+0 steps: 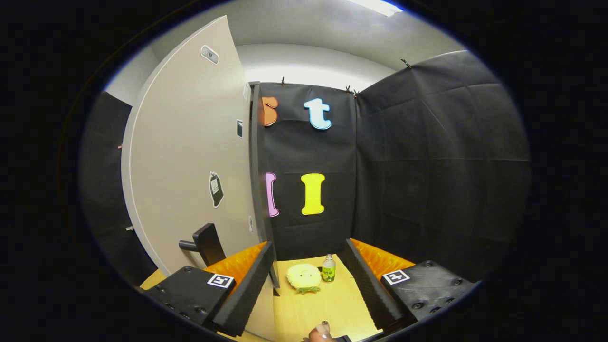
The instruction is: Open the shoe cabinet door, grab the shoes and put them into the shoe cabinet, then close the shoe cabinet door.
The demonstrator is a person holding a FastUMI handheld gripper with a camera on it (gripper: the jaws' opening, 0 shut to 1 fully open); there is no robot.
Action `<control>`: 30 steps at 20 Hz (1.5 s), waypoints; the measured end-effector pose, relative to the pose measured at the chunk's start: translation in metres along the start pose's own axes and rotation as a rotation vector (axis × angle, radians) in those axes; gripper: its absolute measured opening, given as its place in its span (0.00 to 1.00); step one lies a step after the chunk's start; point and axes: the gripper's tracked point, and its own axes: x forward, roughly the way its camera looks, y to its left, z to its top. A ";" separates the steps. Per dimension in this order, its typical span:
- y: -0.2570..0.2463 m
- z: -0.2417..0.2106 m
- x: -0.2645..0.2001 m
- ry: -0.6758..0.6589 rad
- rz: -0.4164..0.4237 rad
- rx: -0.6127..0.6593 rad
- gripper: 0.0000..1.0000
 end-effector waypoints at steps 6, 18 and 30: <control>0.047 -0.004 -0.016 -0.001 -0.018 0.023 0.98; 0.164 -0.013 -0.009 -0.015 0.012 0.026 0.98; 0.290 -0.015 0.003 -0.056 0.191 -0.028 0.98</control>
